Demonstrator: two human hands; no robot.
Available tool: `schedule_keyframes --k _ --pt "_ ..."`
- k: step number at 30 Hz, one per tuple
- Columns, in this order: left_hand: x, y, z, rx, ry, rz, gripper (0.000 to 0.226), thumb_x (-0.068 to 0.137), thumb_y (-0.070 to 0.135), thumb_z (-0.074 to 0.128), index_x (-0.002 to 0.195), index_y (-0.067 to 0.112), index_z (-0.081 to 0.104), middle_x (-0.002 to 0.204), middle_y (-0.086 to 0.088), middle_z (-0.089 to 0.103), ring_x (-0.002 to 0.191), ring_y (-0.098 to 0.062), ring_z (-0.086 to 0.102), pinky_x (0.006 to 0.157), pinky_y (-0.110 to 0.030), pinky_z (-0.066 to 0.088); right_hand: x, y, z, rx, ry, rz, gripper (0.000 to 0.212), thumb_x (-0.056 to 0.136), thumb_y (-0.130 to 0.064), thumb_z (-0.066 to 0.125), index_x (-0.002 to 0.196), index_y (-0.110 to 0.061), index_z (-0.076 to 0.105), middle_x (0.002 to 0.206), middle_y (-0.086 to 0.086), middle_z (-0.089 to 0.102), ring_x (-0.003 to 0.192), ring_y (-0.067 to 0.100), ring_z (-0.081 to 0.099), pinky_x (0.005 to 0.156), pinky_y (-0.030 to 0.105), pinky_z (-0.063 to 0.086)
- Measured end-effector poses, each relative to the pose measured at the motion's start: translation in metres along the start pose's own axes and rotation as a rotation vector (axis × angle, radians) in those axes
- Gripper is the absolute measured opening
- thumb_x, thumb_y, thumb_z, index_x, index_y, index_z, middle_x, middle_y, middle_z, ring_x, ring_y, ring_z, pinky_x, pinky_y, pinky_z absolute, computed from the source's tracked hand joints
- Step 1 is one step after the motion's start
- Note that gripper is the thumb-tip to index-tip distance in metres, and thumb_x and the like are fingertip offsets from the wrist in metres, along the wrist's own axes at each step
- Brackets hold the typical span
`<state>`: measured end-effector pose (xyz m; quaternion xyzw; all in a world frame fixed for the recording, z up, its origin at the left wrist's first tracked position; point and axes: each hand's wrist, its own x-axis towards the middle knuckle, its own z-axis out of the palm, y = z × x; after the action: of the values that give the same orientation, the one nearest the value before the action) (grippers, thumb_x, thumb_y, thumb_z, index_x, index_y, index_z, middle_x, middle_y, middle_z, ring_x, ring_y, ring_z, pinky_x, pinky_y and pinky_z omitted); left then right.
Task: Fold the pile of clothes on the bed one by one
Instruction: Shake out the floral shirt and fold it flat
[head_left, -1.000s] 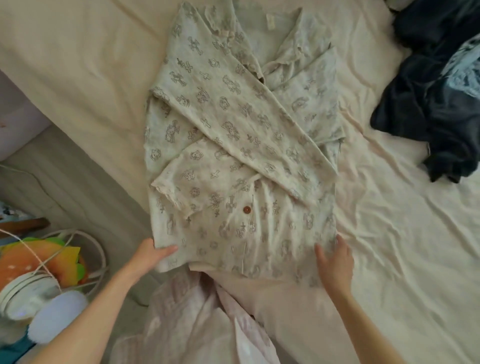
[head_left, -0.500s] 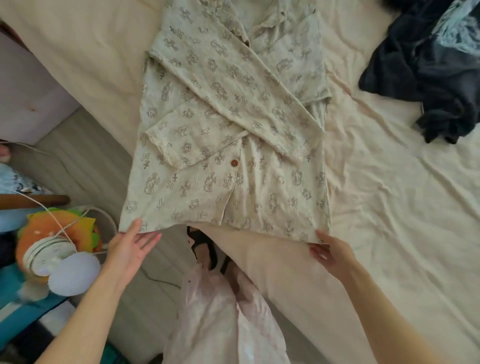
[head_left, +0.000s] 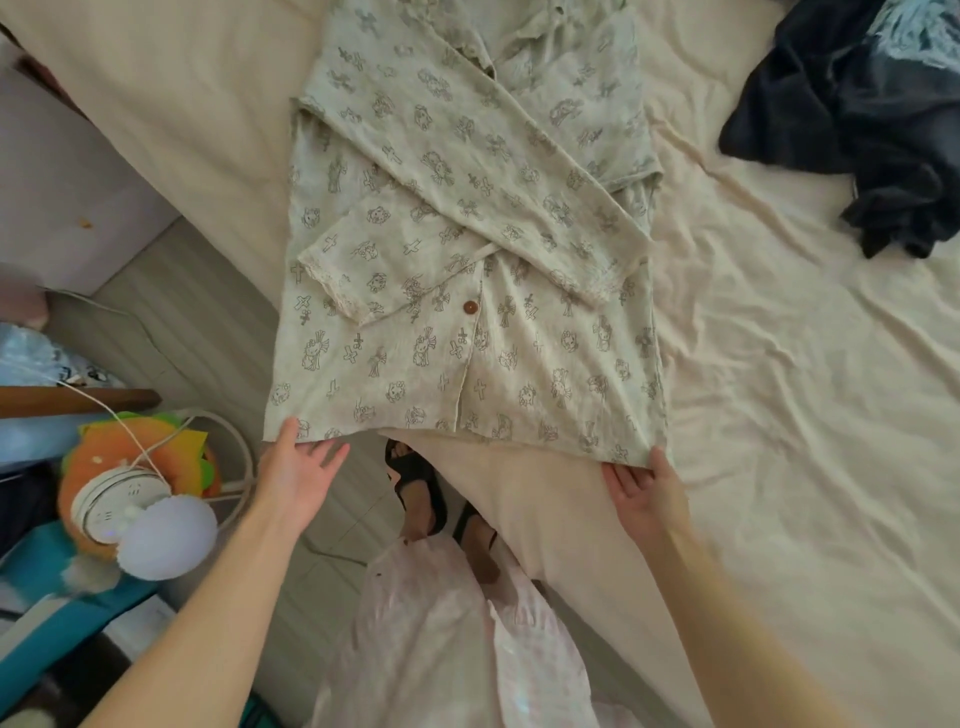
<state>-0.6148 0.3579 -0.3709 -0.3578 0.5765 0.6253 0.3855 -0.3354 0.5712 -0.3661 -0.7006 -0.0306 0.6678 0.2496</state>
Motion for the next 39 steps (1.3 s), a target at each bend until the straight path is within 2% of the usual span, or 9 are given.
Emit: schedule_keyframes --k 4,7,10,13,18,24,31,34,39 --pt "0.026 -0.019 0.014 0.020 -0.053 -0.059 0.043 0.098 0.039 0.043 0.135 0.018 0.042 0.136 -0.003 0.049 0.133 -0.022 0.039 0.111 -0.049 0.029 0.002 0.033 0.003 -0.079 -0.070 0.017 0.057 0.097 -0.036 0.048 0.142 -0.003 0.034 0.138 0.020 0.046 0.124 0.030 0.050 0.099 0.040 0.044" --pt "0.041 -0.035 0.029 -0.023 -0.088 -0.164 0.030 0.092 0.037 0.055 0.115 0.016 0.054 0.121 -0.006 0.059 0.116 -0.022 0.053 0.105 -0.047 0.038 0.002 0.055 0.011 -0.050 -0.125 0.050 0.058 0.096 -0.037 0.049 0.141 -0.004 0.034 0.132 0.017 0.049 0.104 0.023 0.059 0.092 0.038 0.048" --pt "0.054 -0.043 0.044 -0.045 0.018 -0.214 0.031 0.086 0.037 0.065 0.106 0.015 0.055 0.109 -0.003 0.059 0.099 -0.019 0.057 0.078 -0.037 0.048 0.006 0.065 0.018 0.021 -0.144 0.088 0.040 0.095 -0.032 0.053 0.127 -0.008 0.048 0.121 0.012 0.055 0.100 0.021 0.060 0.093 0.038 0.047" --pt "0.060 -0.047 0.045 -0.018 0.078 -0.212 0.022 0.086 0.035 0.065 0.097 0.019 0.055 0.101 0.002 0.060 0.094 -0.013 0.055 0.071 -0.031 0.042 0.009 0.067 0.025 0.037 -0.134 0.082 0.019 0.095 -0.028 0.054 0.105 -0.014 0.060 0.108 0.008 0.063 0.099 0.019 0.060 0.093 0.038 0.046" --pt "0.039 -0.049 0.026 -0.110 0.044 -0.043 0.032 0.093 0.016 0.054 0.124 0.013 0.050 0.117 -0.005 0.062 0.103 -0.018 0.060 0.077 -0.033 0.052 0.004 0.067 0.026 0.057 -0.116 0.066 0.014 0.100 -0.018 0.046 0.107 -0.009 0.054 0.102 0.009 0.064 0.093 0.022 0.063 0.095 0.044 0.047" --pt "-0.013 -0.035 0.010 -0.157 0.049 0.054 0.031 0.095 0.009 0.050 0.125 0.013 0.050 0.117 -0.005 0.062 0.106 -0.019 0.060 0.093 -0.040 0.049 -0.020 0.054 0.007 -0.016 -0.118 0.002 0.014 0.101 -0.017 0.043 0.113 -0.014 0.050 0.104 0.009 0.064 0.091 0.021 0.066 0.074 0.036 0.059" --pt "-0.071 -0.046 -0.003 -0.155 0.129 0.083 0.035 0.096 0.006 0.048 0.129 0.016 0.048 0.111 -0.003 0.063 0.104 -0.021 0.061 0.087 -0.044 0.052 -0.055 0.044 -0.026 -0.096 -0.023 -0.008 0.020 0.100 -0.015 0.045 0.120 -0.013 0.048 0.104 0.009 0.062 0.090 0.023 0.064 0.064 0.029 0.060" --pt "-0.088 -0.043 0.001 -0.131 0.172 0.144 0.028 0.095 0.006 0.050 0.121 0.017 0.051 0.109 -0.001 0.063 0.102 -0.021 0.062 0.070 -0.036 0.060 -0.070 0.036 -0.028 -0.095 0.003 -0.017 0.013 0.098 -0.014 0.050 0.110 -0.011 0.052 0.098 0.009 0.062 0.088 0.024 0.064 0.064 0.029 0.060" --pt "-0.107 0.003 0.037 -0.023 0.159 0.382 0.015 0.095 0.007 0.051 0.101 0.021 0.052 0.116 -0.002 0.061 0.101 -0.018 0.065 0.064 -0.034 0.059 -0.092 -0.006 0.014 0.033 -0.048 -0.114 0.005 0.096 -0.012 0.053 0.097 -0.013 0.057 0.098 0.006 0.063 0.086 0.021 0.066 0.078 0.037 0.058"
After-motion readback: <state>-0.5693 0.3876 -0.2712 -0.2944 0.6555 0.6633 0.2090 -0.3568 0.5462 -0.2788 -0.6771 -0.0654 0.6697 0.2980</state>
